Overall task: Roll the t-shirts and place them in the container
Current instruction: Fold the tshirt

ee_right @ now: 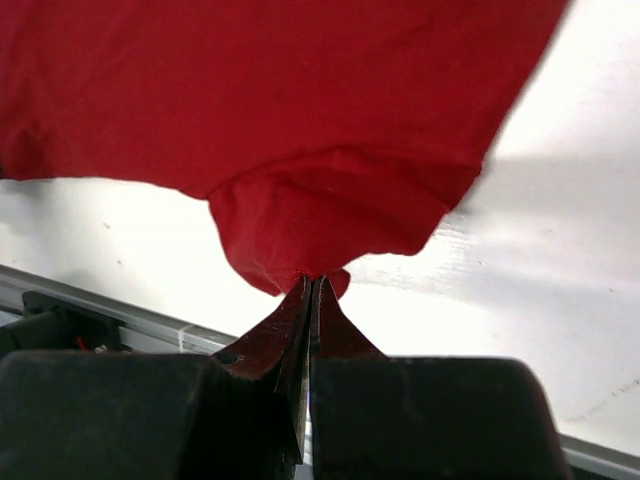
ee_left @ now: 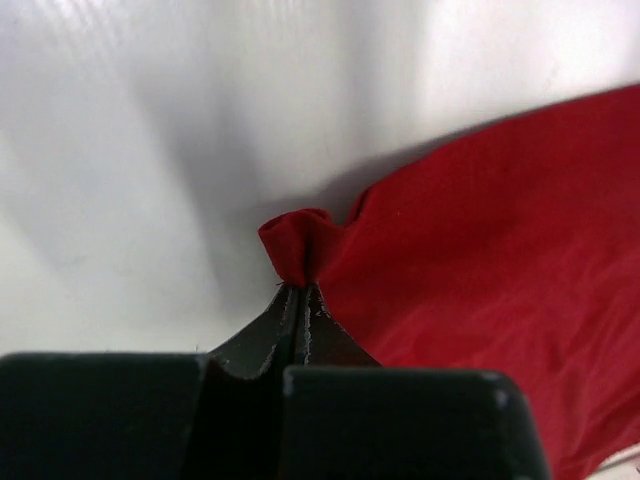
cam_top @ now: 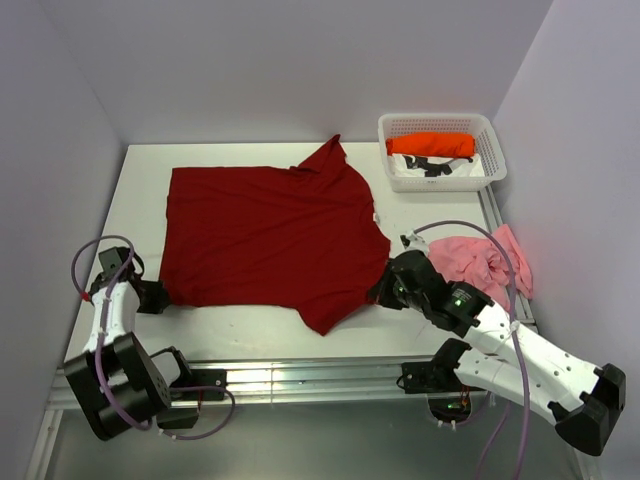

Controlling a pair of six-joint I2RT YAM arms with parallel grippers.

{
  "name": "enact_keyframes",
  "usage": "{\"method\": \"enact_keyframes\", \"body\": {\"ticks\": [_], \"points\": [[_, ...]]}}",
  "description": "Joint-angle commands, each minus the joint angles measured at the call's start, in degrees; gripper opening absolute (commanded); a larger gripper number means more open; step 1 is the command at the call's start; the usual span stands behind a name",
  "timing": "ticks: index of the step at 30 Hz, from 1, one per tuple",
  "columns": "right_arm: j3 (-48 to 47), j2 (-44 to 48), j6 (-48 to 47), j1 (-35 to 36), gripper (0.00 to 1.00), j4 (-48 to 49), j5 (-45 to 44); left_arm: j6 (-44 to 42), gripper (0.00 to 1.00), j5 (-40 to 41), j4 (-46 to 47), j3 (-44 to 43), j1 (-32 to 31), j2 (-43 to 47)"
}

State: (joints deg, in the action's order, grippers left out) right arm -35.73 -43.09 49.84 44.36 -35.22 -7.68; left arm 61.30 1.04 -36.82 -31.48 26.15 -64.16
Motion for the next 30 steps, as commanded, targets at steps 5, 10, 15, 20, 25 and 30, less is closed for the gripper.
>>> {"method": "enact_keyframes", "body": {"ticks": [5,10,15,20,25,30], "points": [[-7.7,-2.3,-0.7,-0.4,0.0,-3.3,-1.5,2.1,0.0,0.9,-10.9,-4.8,-0.1,7.3],[-14.1,-5.1,-3.4,-0.7,0.0,-4.9,-3.1,0.0,0.0,1.5,-12.1,-8.1,-0.2,3.7],[-18.8,-9.4,-8.0,-3.4,0.0,-5.2,0.7,-1.1,0.0,3.5,-14.2,-11.8,-0.2,-1.6],[-24.3,-13.9,-11.3,-6.3,0.0,-6.4,2.7,-1.1,0.01,5.6,-15.8,-13.7,-0.1,-4.0],[-26.7,-14.8,-13.0,-9.7,0.0,-7.2,4.2,-0.6,0.0,6.6,-16.5,-14.9,-0.2,-5.7],[-26.8,-16.1,-14.1,-12.2,0.0,-6.8,6.4,0.9,0.0,9.7,-18.7,-17.3,-0.2,-7.4]]}}
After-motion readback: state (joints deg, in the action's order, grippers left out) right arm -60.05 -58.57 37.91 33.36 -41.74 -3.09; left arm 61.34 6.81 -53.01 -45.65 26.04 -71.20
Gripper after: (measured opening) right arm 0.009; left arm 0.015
